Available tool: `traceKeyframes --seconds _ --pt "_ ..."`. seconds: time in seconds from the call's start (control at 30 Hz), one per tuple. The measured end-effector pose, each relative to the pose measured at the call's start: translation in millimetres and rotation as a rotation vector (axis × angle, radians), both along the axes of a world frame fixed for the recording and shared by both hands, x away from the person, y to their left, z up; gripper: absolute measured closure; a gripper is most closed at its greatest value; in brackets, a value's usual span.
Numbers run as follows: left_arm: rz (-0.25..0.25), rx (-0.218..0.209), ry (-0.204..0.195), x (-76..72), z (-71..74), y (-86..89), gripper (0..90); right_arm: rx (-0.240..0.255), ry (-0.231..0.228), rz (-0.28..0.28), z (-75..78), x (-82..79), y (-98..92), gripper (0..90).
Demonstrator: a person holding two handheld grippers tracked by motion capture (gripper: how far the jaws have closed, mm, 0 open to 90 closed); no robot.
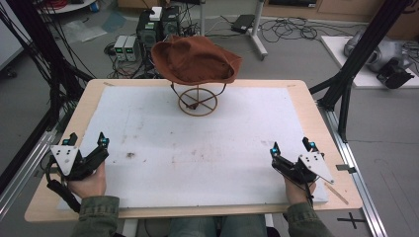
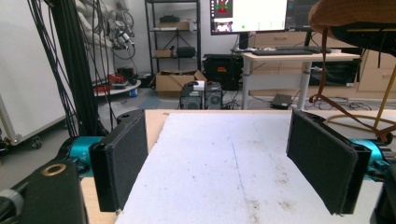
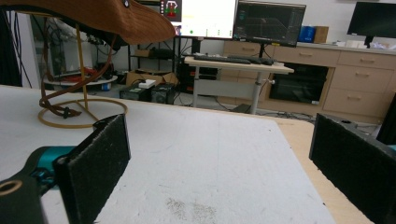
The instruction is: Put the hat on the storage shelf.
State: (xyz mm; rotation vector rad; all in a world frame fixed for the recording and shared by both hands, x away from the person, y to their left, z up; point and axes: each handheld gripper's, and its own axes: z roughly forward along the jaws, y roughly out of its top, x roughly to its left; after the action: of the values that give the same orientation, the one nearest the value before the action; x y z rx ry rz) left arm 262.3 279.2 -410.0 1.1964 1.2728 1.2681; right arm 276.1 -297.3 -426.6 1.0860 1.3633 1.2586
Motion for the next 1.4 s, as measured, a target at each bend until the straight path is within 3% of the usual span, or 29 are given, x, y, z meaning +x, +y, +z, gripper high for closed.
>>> traceKeyframes --seconds 0.43,1.4 --pt "-0.011 0.010 0.010 0.5 -2.1 -3.1 20.9 0.002 -0.003 -0.007 0.4 -1.1 -1.1 4.8" --pt "-0.014 -0.009 0.027 -0.5 -9.0 -2.2 21.1 0.003 0.019 -0.007 -1.4 3.0 -1.4 4.9"
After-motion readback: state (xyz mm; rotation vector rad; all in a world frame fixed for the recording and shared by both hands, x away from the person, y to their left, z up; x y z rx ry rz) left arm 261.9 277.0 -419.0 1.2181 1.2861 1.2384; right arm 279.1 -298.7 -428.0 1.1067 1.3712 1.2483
